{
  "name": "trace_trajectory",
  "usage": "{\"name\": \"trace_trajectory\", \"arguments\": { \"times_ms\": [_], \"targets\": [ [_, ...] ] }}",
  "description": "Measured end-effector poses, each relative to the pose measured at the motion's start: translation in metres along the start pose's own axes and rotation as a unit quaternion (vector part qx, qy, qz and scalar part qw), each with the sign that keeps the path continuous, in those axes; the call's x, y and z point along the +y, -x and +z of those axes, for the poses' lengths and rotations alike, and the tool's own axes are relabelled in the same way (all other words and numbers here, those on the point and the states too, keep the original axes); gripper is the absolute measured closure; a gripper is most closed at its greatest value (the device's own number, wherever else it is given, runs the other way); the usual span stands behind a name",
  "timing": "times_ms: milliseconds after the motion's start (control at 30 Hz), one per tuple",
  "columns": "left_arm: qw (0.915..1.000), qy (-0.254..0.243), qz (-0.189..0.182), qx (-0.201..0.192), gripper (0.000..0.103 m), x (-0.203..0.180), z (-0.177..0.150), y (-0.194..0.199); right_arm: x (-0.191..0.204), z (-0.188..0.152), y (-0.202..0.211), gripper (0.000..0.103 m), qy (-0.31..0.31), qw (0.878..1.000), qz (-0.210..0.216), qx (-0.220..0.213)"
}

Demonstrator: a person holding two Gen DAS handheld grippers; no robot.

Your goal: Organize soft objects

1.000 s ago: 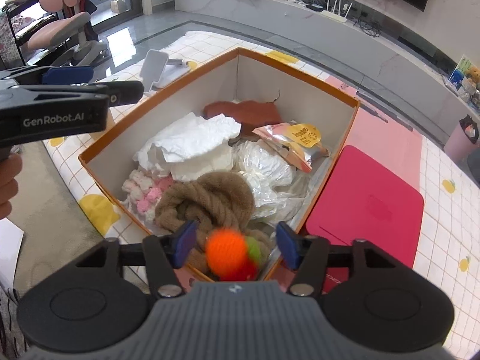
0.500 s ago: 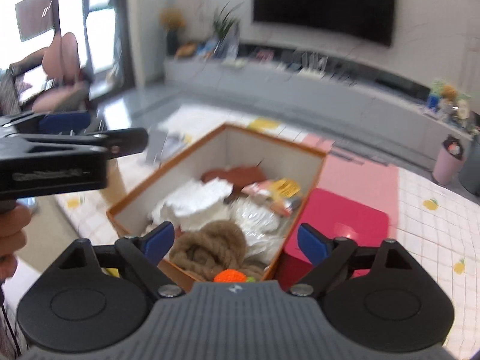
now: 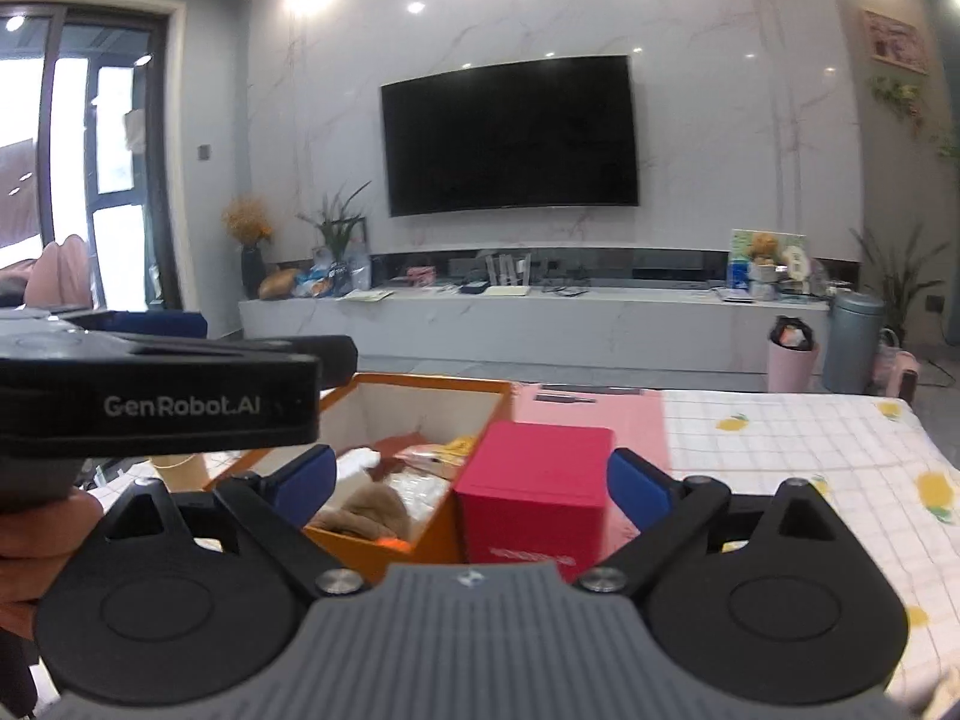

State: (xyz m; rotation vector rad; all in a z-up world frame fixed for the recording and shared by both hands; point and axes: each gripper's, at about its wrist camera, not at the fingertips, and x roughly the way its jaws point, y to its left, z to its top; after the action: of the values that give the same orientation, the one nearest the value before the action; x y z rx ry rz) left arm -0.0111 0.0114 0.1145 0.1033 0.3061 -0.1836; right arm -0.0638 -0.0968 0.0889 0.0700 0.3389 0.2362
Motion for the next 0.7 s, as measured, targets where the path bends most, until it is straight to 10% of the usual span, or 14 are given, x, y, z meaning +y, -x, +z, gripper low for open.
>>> {"name": "trace_trajectory", "arguments": {
  "times_ms": [700],
  "targets": [
    [0.999,0.022,0.021,0.032,0.0,-0.042,-0.041,-0.008,-0.044,-0.029,0.008,0.008,-0.025,0.999,-0.027,0.006]
  ]
}}
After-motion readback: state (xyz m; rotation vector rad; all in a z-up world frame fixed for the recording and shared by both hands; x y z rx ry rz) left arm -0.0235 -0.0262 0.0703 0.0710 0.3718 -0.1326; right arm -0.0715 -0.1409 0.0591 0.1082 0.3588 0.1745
